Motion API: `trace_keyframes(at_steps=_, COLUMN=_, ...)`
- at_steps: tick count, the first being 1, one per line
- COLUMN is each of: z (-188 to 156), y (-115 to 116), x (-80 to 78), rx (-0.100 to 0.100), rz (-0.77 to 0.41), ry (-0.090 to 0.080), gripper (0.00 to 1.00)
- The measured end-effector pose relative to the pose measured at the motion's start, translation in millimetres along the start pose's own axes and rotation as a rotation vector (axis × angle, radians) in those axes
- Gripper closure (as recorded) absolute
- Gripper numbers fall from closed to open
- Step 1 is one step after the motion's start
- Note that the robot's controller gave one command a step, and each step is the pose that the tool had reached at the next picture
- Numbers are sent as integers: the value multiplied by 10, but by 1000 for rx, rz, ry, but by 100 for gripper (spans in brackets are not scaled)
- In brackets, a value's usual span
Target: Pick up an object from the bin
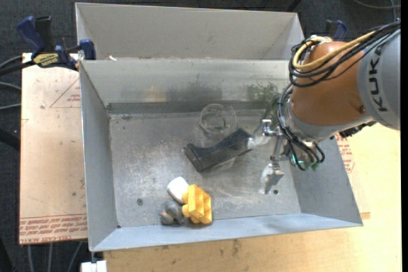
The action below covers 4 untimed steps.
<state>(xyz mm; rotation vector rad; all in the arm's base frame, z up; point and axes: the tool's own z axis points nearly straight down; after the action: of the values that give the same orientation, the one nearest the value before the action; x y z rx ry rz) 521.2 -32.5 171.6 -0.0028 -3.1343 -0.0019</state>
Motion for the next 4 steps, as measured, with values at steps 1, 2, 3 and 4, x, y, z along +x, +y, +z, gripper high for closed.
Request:
trace_keyframes(at_steps=1, z=-40, y=0, x=-18, rx=1, rz=-1, ry=-8, gripper=0)
trace_keyframes(at_steps=2, z=117, y=78, x=-260, rx=1, rz=85, ry=-15, gripper=0)
trace_keyframes(at_steps=3, z=358, y=392, x=-429, rx=0, rz=161, ry=-17, gripper=0)
trace_keyframes(at_steps=4, z=448, y=438, x=-661, rx=1, rz=-85, ry=-18, gripper=0)
